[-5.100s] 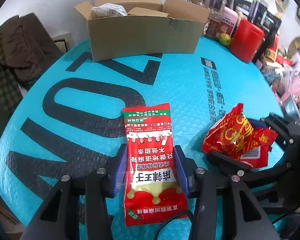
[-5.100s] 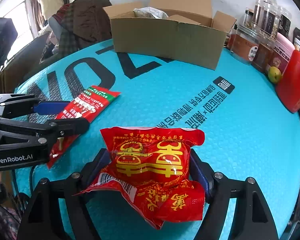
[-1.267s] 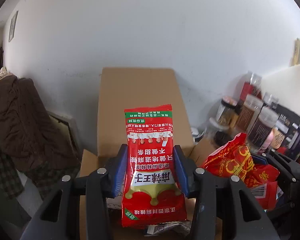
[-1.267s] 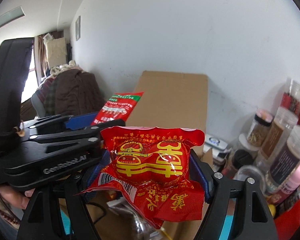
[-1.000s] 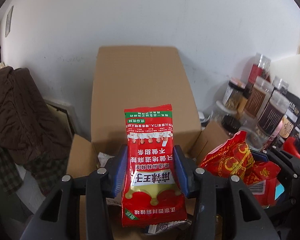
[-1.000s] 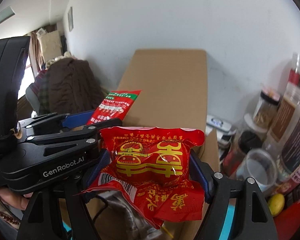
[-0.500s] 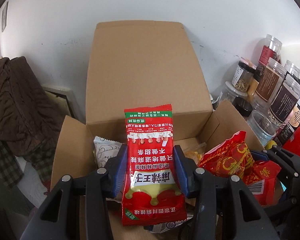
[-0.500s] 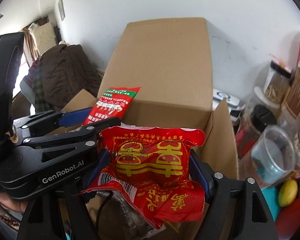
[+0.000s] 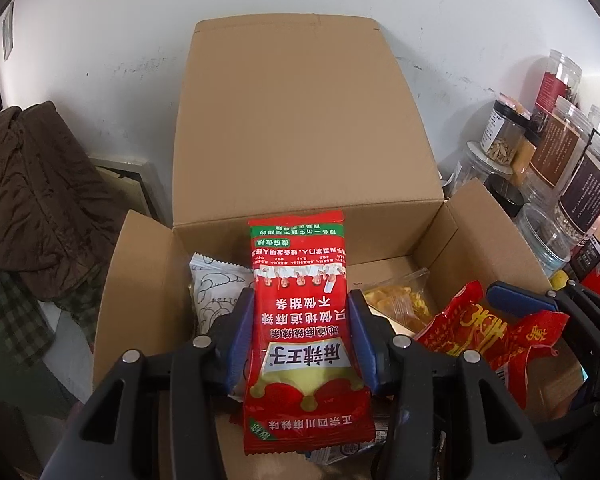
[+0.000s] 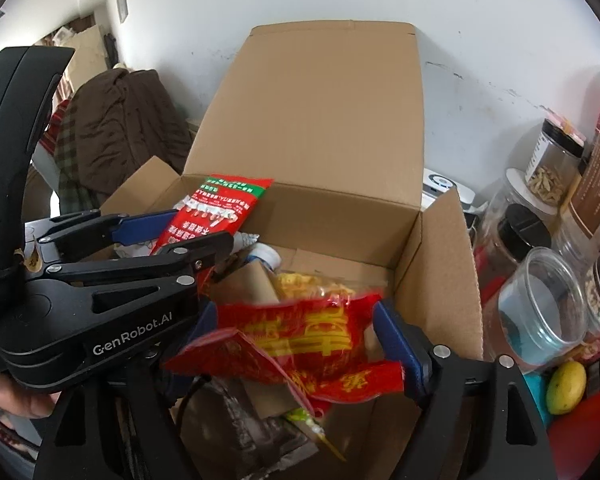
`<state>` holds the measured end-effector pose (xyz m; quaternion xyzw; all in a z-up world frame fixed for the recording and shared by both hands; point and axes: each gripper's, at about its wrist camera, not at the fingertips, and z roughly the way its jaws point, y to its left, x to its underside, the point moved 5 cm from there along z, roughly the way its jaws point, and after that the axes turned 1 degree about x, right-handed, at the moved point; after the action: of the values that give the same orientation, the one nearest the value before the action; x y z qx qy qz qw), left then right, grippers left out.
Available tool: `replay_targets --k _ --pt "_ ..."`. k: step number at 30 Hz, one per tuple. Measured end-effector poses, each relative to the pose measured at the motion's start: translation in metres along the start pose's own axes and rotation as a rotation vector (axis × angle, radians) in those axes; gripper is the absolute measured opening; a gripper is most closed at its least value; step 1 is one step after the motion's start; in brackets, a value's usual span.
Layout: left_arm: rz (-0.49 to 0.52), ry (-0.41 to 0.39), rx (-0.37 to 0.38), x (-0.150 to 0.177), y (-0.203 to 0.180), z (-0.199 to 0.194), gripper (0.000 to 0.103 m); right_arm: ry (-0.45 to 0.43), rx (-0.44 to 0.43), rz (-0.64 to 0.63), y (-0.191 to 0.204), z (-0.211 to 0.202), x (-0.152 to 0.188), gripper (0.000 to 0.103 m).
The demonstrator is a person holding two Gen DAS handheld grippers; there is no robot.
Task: Organize snacks
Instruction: 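Lower the spicy-strip packet into the box and open the left tool while the right tool releases the candy bag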
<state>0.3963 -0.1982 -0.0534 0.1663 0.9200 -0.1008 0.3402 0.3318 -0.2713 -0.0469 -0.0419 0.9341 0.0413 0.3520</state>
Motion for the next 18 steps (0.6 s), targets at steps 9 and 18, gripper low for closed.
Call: replay_targets --k 9,18 --pt "0.015 -0.002 0.001 -0.004 -0.005 -0.007 0.049 -0.007 -0.001 -0.002 -0.004 -0.005 0.0 0.082" --pt "0.042 -0.037 -0.072 -0.007 -0.004 -0.023 0.063 -0.03 0.035 0.013 -0.016 -0.014 0.0 0.085"
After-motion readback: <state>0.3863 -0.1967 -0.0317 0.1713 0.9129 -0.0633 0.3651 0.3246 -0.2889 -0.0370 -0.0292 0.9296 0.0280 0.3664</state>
